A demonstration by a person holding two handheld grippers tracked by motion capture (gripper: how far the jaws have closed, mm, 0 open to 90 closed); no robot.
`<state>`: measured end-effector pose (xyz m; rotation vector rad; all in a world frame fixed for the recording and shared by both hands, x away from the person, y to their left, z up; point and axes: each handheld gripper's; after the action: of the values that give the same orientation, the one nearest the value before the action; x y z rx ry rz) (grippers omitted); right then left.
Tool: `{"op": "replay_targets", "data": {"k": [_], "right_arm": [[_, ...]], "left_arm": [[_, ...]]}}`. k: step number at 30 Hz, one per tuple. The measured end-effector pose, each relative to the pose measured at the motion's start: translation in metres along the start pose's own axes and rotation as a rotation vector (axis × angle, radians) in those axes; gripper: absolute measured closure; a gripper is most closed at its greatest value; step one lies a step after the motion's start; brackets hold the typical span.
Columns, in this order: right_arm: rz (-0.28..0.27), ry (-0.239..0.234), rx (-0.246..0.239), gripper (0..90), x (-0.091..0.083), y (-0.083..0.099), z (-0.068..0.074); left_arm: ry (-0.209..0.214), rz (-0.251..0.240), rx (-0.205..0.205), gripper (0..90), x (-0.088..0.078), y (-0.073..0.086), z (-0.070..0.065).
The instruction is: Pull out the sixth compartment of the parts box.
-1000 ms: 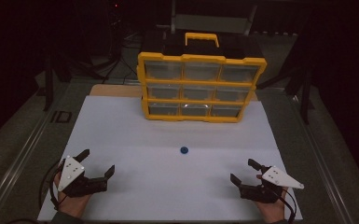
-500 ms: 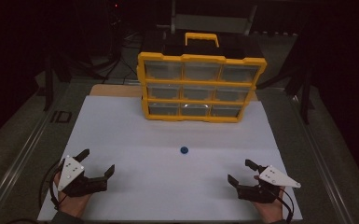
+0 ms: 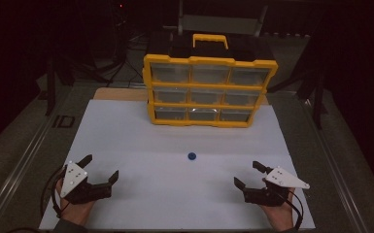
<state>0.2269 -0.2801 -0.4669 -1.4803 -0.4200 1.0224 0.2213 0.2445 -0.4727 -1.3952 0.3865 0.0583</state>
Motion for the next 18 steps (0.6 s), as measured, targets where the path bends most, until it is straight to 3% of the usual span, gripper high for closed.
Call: {"op": "replay_targets", "data": {"k": [9, 18], "right_arm": [[0.009, -0.006, 0.001, 10.5, 0.008, -0.012, 0.001], [0.012, -0.017, -0.034, 10.5, 0.019, -0.029, 0.000]], "left_arm": [[-0.005, 0.000, -0.002, 0.0, 0.000, -0.001, 0.000], [-0.009, 0.000, -0.003, 0.0, 0.000, -0.001, 0.000]]}}
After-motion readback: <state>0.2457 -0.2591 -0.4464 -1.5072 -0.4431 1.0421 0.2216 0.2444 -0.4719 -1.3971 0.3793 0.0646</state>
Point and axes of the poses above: each handheld gripper's, and its own axes: x roughly forward along the jaws, y roughly out of its underside, z roughly to its left, and after that the axes turned 15 degrees about -y, right-handed
